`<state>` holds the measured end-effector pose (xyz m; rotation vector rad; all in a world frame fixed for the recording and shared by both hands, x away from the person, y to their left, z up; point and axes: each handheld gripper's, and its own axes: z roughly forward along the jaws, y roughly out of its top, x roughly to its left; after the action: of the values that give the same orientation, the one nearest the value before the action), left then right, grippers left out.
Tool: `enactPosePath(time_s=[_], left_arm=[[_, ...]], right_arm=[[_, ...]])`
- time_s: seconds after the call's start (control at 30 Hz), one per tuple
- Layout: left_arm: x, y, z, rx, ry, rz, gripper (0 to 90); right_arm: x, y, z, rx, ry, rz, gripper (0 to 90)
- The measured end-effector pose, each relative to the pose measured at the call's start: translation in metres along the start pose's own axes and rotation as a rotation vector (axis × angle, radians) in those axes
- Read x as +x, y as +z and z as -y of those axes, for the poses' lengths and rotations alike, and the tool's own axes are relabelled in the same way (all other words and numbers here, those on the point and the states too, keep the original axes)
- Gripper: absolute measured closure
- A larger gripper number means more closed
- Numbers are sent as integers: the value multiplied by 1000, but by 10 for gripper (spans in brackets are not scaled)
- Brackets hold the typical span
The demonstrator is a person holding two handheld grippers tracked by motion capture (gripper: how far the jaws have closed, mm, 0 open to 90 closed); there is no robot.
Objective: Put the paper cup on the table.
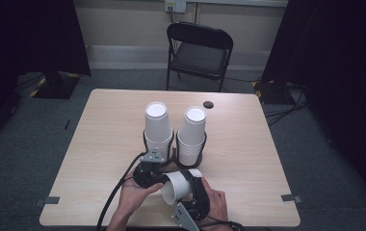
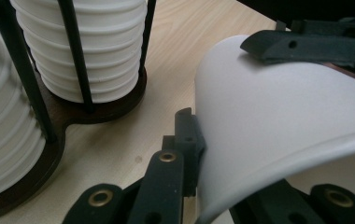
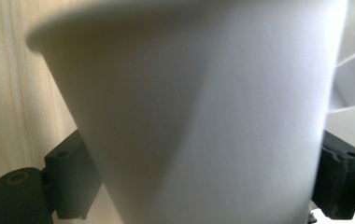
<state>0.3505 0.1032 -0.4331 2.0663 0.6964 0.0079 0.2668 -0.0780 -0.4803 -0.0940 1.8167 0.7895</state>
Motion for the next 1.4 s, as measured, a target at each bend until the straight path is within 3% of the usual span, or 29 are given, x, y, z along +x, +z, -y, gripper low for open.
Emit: enactPosePath(time_s=[0.57, 0.73, 0.9, 1.03, 1.27, 1.4], left_arm=[[1, 8, 3, -20, -48, 1, 849], [0, 8, 4, -50, -35, 2, 855], [-2, 9, 7, -115, -32, -10, 855], [-1, 8, 8, -126, -28, -10, 842], [-1, 3, 13, -198, -28, -11, 764], [0, 1, 15, -213, -25, -12, 719]], right_arm=[[1, 1, -4, -27, 27, -13, 106], [-2, 0, -2, -33, 85, -28, 115], [-8, 0, -1, -36, 128, -23, 118], [-10, 0, 0, -39, 169, -31, 119], [-12, -1, 3, -29, 226, -59, 119], [-13, -1, 7, -24, 270, -85, 119]])
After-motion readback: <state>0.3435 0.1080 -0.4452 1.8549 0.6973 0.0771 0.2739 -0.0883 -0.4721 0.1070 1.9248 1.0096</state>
